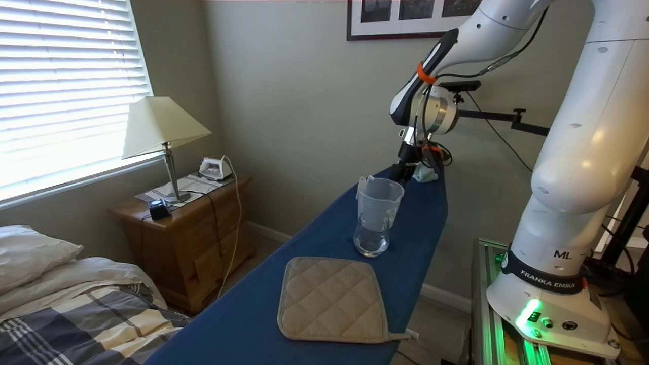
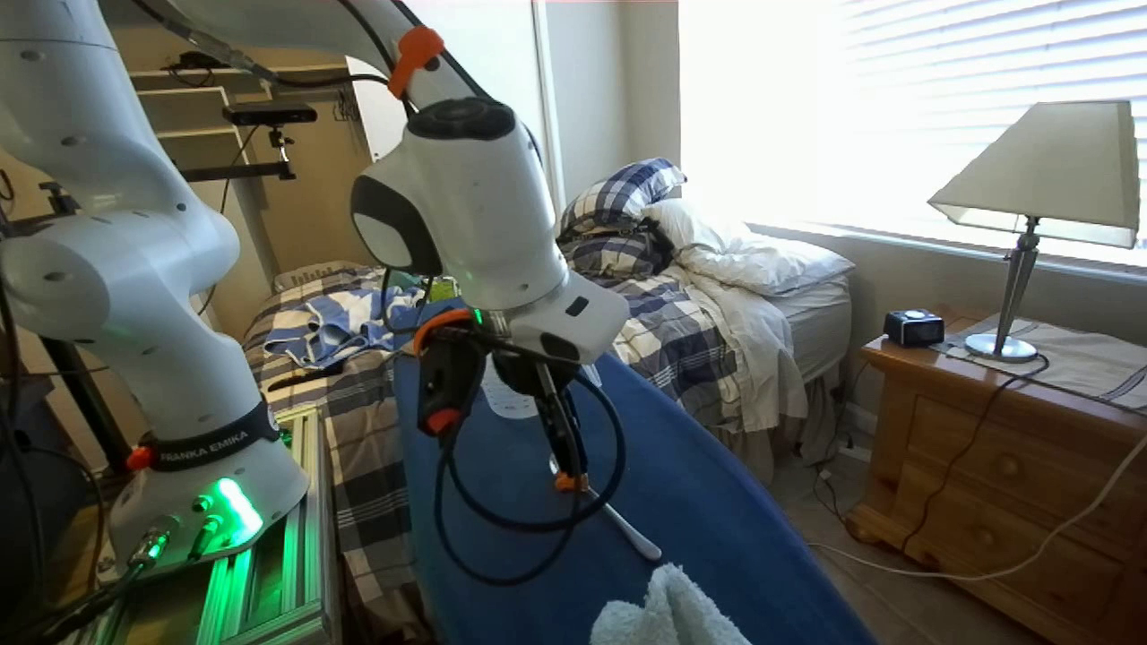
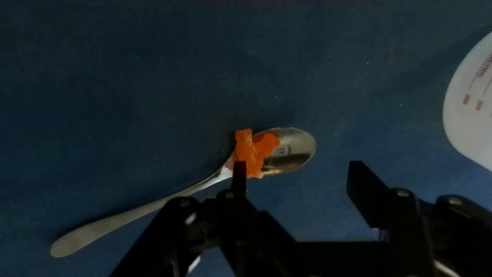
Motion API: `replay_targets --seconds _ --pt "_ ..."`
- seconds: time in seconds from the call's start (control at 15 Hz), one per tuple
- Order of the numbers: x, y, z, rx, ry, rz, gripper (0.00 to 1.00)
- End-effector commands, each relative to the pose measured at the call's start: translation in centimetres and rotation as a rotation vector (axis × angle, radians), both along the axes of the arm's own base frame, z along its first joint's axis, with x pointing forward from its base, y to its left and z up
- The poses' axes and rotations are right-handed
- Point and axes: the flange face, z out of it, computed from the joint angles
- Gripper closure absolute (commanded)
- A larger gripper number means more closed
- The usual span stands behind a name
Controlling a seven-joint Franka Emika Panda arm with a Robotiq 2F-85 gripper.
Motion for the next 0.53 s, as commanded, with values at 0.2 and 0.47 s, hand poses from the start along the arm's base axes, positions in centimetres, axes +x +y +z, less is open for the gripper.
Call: replay_targets --seconds 0.2,0.47 --pt "-0.2 0.5 0.4 0.009 -0.006 -0.017 0.2" --pt "0.6 -0.1 1.9 0.018 -0.022 -0.078 0.0"
